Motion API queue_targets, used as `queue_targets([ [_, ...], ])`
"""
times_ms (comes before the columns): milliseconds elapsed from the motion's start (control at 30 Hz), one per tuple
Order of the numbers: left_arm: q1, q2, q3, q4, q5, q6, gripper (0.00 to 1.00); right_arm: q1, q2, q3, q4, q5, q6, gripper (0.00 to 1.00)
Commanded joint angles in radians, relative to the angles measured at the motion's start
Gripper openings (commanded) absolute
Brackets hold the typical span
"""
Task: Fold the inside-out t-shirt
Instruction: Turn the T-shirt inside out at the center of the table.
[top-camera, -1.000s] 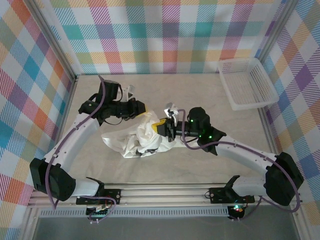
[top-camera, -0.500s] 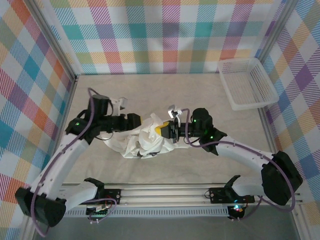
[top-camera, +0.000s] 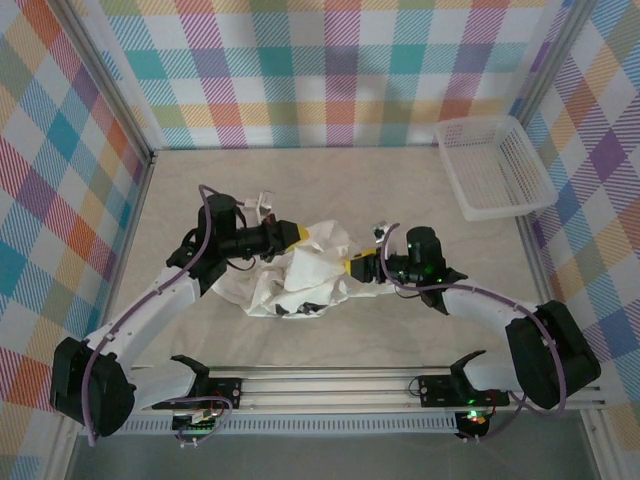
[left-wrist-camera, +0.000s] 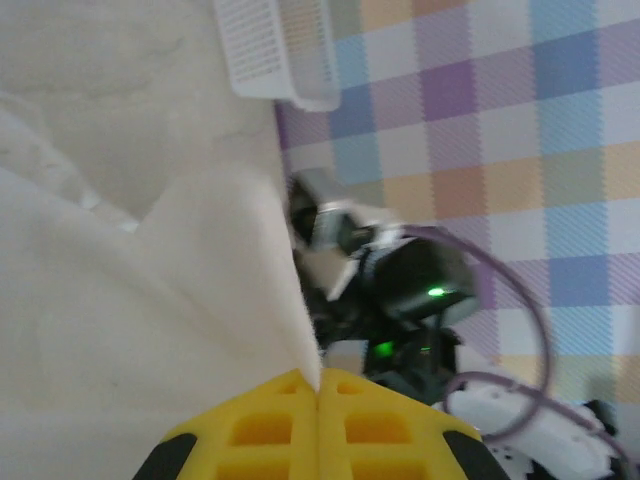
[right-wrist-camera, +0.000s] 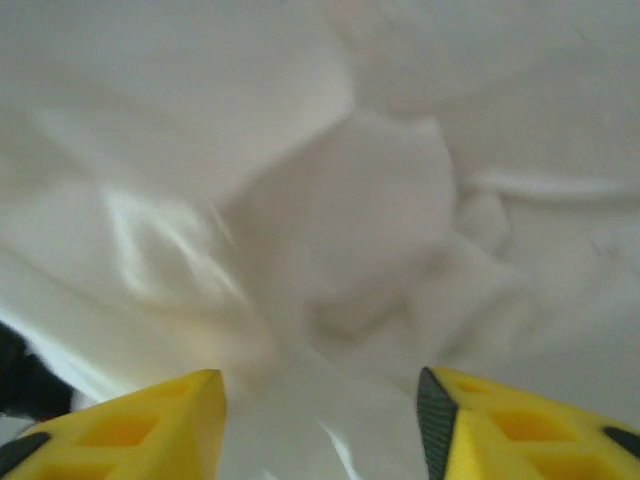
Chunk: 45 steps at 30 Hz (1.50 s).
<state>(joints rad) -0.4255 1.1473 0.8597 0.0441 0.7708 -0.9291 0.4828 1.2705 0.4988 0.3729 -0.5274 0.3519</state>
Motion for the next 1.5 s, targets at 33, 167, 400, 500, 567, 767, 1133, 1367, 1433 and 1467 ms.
queue_targets([
  [33,-0.014,-0.028,-0.011,0.024,0.023,-0.014,0.0,0.008,-0.178,0.02,-0.097,0.078,-0.017,0.59],
  [167,-0.033,-0.015,-0.016,0.015,0.031,0.011,0.0,0.059,-0.305,0.023,-0.172,0.2,-0.007,0.67],
  [400,-0.044,-0.014,0.062,-0.123,0.02,0.123,0.0,0.076,-0.072,0.314,-0.514,0.285,0.354,0.77],
  [500,-0.048,-0.018,0.073,-0.171,0.003,0.157,0.0,0.088,0.077,0.449,-0.624,0.179,0.416,0.76],
  [567,-0.048,-0.021,0.069,-0.181,-0.01,0.163,0.0,0.107,0.119,0.46,-0.629,0.172,0.449,0.75],
  [767,-0.049,-0.049,0.07,-0.222,-0.053,0.19,0.0,0.118,0.13,0.438,-0.652,0.122,0.444,0.55],
  [1133,0.017,-0.083,0.091,-0.471,-0.201,0.318,0.0,0.089,-0.044,0.304,-0.722,0.138,0.412,0.0],
  [1367,0.14,-0.041,0.044,-0.573,-0.199,0.431,0.29,0.098,-0.111,0.261,-0.583,0.072,0.379,0.0],
  [1433,0.139,-0.055,0.067,-0.62,-0.224,0.483,0.41,0.112,-0.091,0.273,-0.566,0.072,0.361,0.0],
  [1467,0.136,-0.068,0.072,-0.627,-0.228,0.492,0.44,0.122,-0.075,0.283,-0.563,0.073,0.351,0.0],
])
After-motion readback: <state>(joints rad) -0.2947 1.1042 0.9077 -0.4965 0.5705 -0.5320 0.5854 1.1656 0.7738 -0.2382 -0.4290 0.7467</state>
